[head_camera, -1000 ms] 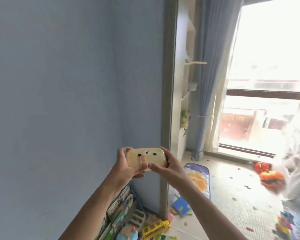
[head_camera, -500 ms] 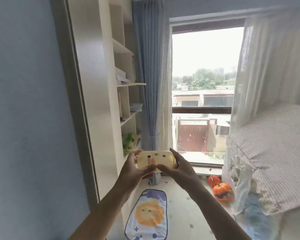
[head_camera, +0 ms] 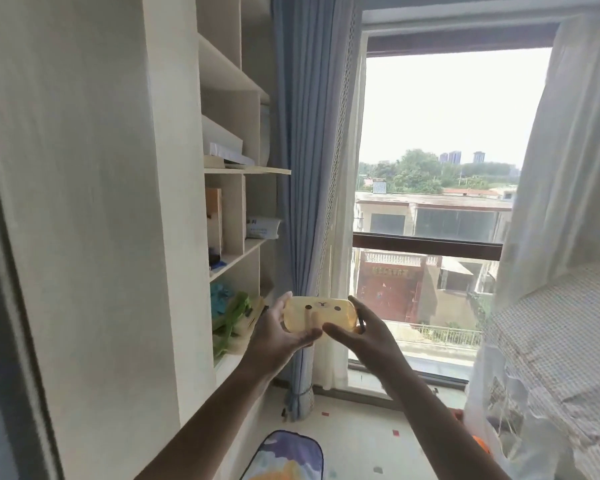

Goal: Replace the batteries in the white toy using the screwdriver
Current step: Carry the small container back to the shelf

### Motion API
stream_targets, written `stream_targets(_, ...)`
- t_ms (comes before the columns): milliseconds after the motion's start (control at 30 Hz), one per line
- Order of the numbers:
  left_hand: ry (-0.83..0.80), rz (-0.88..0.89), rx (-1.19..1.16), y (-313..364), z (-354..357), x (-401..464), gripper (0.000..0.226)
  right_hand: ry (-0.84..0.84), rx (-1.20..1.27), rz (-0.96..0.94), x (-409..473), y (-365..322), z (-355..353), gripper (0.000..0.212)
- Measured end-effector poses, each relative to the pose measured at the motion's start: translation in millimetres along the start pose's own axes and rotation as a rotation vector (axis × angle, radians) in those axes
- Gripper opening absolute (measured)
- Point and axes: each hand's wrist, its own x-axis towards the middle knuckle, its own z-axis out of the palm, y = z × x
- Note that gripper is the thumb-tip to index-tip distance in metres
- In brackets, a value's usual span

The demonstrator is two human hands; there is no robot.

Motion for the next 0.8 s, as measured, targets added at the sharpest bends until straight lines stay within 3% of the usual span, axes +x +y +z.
stream_targets(233, 0.057, -0.019, 0.037, -38, 8, 179, 0.113, 0.023, 0.043, 0.002, 179, 48, -8, 0.095)
stream_targets(367, 0.129, -0.046, 0.068, -70, 19, 275, 0.119, -0.027, 0.04, -0.029, 279, 84, -15, 0.075)
stream_targets(433, 0.185, -0.036, 0.109, -88, 25, 320, 0.125, -0.068, 0.056, -0.051, 334, 108, -19, 0.076)
stream_targets(500, 0.283, -0.04, 0.142, -110, 34, 367, 0.113, -0.127, 0.063, -0.067, 391, 133, -22, 0.079)
stream_targets(600, 0.421, -0.098, 0.165, -136, 38, 441, 0.077, -0.191, 0.058, -0.064, 475, 158, -19, 0.089)
stream_targets(700, 0.522, -0.121, 0.231, -151, 31, 501, 0.075, -0.281, 0.055, -0.059, 550, 174, -8, 0.093)
stream_targets(800, 0.622, -0.122, 0.303, -167, 15, 548, 0.065, -0.366, 0.034, -0.068, 614, 184, 13, 0.081)
